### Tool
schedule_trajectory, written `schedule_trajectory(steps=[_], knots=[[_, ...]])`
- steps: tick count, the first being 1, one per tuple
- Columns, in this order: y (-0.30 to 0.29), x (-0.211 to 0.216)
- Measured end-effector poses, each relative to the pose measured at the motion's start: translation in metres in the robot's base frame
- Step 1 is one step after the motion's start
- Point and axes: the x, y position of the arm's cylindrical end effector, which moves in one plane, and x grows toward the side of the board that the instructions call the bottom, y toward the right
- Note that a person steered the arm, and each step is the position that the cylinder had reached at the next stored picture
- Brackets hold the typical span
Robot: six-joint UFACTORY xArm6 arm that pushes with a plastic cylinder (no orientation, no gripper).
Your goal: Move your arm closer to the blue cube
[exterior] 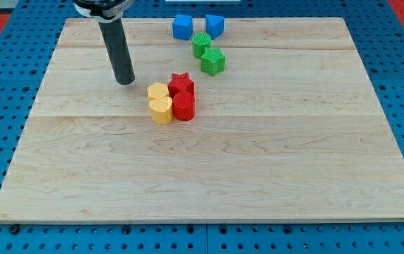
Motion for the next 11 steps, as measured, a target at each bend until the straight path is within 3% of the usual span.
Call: schedule_trajectory(steps=[7, 11], knots=[[0.0, -0.082], [0.094, -0.103]])
